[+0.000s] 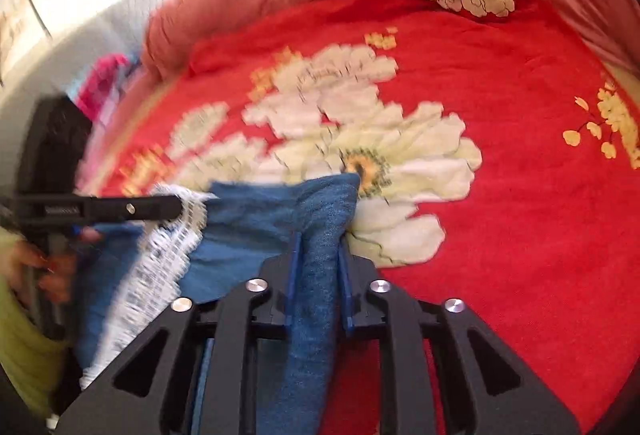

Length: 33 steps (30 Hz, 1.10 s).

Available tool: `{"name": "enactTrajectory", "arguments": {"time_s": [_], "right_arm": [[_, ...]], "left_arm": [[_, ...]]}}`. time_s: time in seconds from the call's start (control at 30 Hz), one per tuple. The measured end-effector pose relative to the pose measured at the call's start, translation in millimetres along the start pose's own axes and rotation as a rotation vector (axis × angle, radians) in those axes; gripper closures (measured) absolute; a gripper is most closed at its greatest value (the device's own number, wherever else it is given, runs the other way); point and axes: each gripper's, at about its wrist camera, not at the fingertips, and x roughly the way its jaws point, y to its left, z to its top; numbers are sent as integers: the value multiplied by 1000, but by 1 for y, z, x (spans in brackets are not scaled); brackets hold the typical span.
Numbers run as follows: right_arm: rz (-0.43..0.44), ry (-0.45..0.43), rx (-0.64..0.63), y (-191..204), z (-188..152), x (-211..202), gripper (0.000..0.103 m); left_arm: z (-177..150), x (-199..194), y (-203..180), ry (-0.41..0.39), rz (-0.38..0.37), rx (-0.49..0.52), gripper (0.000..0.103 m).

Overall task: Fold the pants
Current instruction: 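Lower the folded edge onto the pants and open both grippers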

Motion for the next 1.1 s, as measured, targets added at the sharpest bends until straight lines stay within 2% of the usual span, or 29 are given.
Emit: {"name": "enactTrajectory", "arguments": {"time_s": [0.07, 0.17, 0.33, 0.43, 0.5, 0.57, 0.7, 0.87, 0.93, 1.1], "right_arm": [[-48, -4, -37, 6, -4, 2, 82], [-70, -14, -38, 5, -9, -4, 77], [-61, -45, 7, -1, -13, -24, 58], [-57, -73, 8, 1, -20, -44, 55], [-41, -90, 8, 4, -24, -54, 49], [-39, -101, -3, 8, -29, -62, 49], [-19, -111, -4, 12, -38, -72, 48], [-1, -129, -14, 19, -45, -82, 41], [4, -138, -20, 23, -48, -88, 35], [-5, -147, -50, 33, -56, -98, 32]], "left_arm": [[-1, 1, 1, -2, 5, -2, 85], [-3, -2, -2, -16, 26, 14, 81], [-9, -17, -5, -67, 51, 17, 78], [-14, -34, -10, -120, 98, 33, 76], [-19, -45, -14, -173, 166, 49, 72], [-26, -56, -16, -227, 212, 50, 71], [-43, -75, -22, -296, 216, 33, 63], [-71, -92, -37, -366, 214, 28, 56], [-82, -96, -42, -386, 217, 27, 53], [-108, -101, -51, -419, 224, 10, 52]]}}
